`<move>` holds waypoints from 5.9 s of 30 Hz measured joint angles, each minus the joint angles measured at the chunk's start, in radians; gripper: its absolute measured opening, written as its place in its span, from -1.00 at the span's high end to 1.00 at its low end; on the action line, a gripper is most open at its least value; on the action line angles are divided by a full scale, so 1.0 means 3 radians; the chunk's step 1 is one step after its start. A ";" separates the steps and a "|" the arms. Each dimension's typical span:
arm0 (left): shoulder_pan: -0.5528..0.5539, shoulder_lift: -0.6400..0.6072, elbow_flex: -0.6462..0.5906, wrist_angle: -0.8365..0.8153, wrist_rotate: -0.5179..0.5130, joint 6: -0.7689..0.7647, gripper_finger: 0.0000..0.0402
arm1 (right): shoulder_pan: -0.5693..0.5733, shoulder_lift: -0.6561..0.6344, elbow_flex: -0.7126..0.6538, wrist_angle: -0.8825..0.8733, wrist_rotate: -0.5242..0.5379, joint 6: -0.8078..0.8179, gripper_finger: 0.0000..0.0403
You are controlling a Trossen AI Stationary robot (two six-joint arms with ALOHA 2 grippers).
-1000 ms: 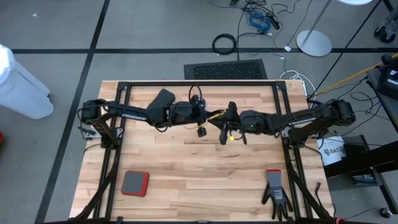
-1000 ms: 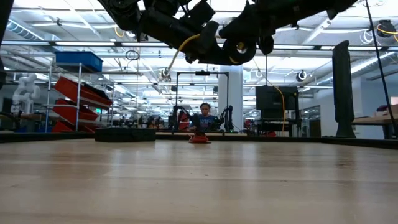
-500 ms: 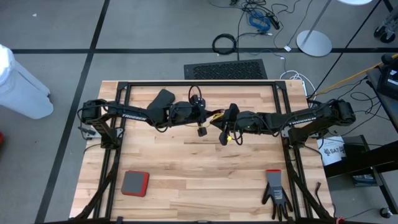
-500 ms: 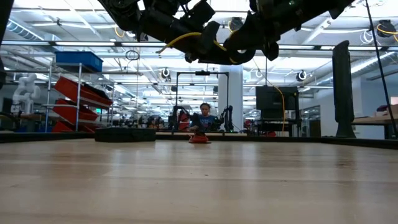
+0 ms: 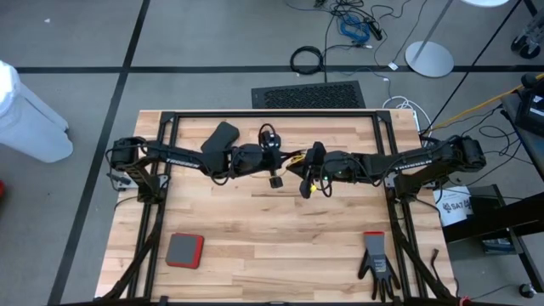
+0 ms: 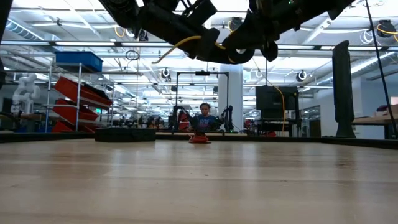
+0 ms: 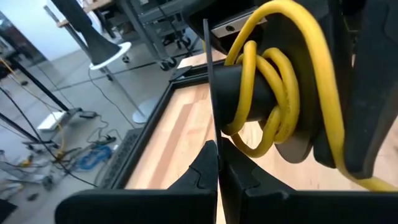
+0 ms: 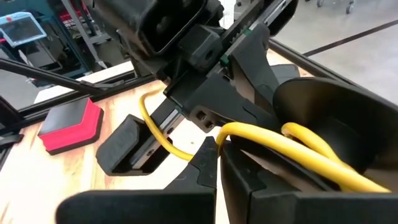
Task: Coil cords
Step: Coil the yellow wire onto the black spool
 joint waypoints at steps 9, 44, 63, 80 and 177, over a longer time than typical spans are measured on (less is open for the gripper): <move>-0.0098 -0.0001 0.0000 -0.0012 -0.0263 0.0424 1.00 | -0.0040 0.0000 0.0008 -0.0019 -0.0153 0.0097 1.00; -0.0023 0.0000 -0.0009 0.0149 0.0033 -0.0223 1.00 | -0.0092 0.0062 0.0029 -0.0214 0.0128 -0.0495 1.00; 0.0191 0.0003 -0.0001 0.0264 0.0803 -0.1339 1.00 | 0.0062 0.0067 0.0028 -0.0466 0.0552 -0.1052 1.00; 0.0310 0.0003 0.0001 0.0176 0.1291 -0.1626 1.00 | 0.0360 0.0066 0.0026 -0.1035 0.1422 -0.1153 1.00; 0.0248 -0.0032 0.0000 -0.0097 0.1758 -0.1708 1.00 | 0.0545 0.1703 -0.0716 0.3000 0.1078 -0.1705 0.77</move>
